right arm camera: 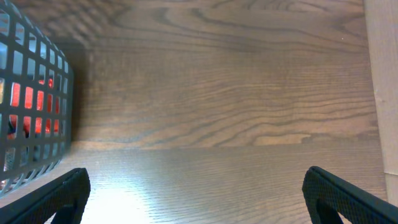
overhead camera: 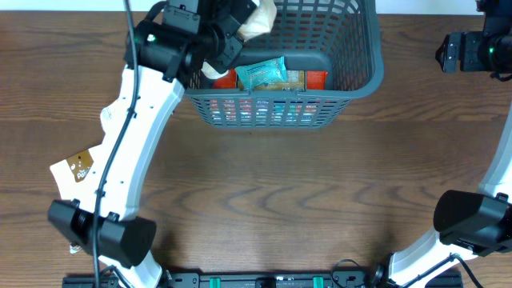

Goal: Pack container
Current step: 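Carry the beige pouch into the basket and open the left gripper, then withdraw the left gripper back to the second beige pouch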

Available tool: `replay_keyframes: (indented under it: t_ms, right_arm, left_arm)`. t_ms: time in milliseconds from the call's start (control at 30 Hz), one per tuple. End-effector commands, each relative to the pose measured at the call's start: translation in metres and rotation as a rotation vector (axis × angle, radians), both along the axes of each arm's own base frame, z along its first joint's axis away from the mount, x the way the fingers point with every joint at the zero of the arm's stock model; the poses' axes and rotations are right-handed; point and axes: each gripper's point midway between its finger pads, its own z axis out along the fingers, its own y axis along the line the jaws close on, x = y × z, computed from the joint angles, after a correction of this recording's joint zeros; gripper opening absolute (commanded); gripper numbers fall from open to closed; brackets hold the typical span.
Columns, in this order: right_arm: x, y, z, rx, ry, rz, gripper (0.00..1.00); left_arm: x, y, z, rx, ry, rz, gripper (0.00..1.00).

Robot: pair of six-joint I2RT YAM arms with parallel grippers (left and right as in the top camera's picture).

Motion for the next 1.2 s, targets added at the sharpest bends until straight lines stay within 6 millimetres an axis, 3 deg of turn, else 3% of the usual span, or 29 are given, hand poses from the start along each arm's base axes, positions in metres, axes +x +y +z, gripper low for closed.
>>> replay_keyframes:
  t_ms: [0, 333, 500, 533, 567, 667, 733, 1000, 1100, 1167]
  right_arm:
    - [0.0, -0.004, -0.005, -0.003, 0.014, -0.005, 0.99]
    - [-0.001, -0.003, -0.006, 0.0, 0.019, -0.005, 0.99]
    - [-0.001, -0.002, -0.006, 0.006, 0.019, -0.001, 0.99]
    - [-0.001, -0.002, -0.006, 0.006, 0.019, -0.001, 0.99]
    - [-0.001, -0.002, -0.006, 0.006, 0.02, -0.001, 0.99]
    - [-0.001, -0.002, -0.006, 0.008, 0.019, 0.0, 0.99]
    - [-0.001, 0.0, -0.006, 0.016, 0.016, 0.006, 0.99]
    - [0.0, 0.003, -0.005, 0.031, 0.01, 0.016, 0.99]
    - [0.001, 0.006, -0.005, 0.045, 0.006, 0.026, 0.99]
    - [0.001, 0.006, -0.005, 0.045, 0.006, 0.026, 0.99]
  left_arm:
    - [0.014, -0.008, -0.034, 0.168, -0.008, -0.204, 0.06]
    - [0.041, -0.016, -0.128, 0.239, 0.137, -0.254, 0.11]
    - [0.042, -0.016, -0.134, 0.233, 0.154, -0.236, 0.36]
    - [0.043, -0.015, -0.133, 0.233, 0.152, -0.229, 0.48]
    - [0.043, -0.014, -0.132, 0.233, 0.152, -0.222, 0.68]
    - [0.039, -0.013, -0.126, 0.23, 0.152, -0.219, 0.73]
    - [0.036, -0.012, -0.112, 0.224, 0.127, -0.217, 0.73]
    - [0.008, 0.02, 0.038, 0.212, -0.204, -0.098, 0.74]
    - [-0.007, 0.045, 0.089, 0.206, -0.32, 0.022, 0.75]
    - [-0.013, 0.078, 0.112, 0.182, -0.358, 0.205, 0.8]
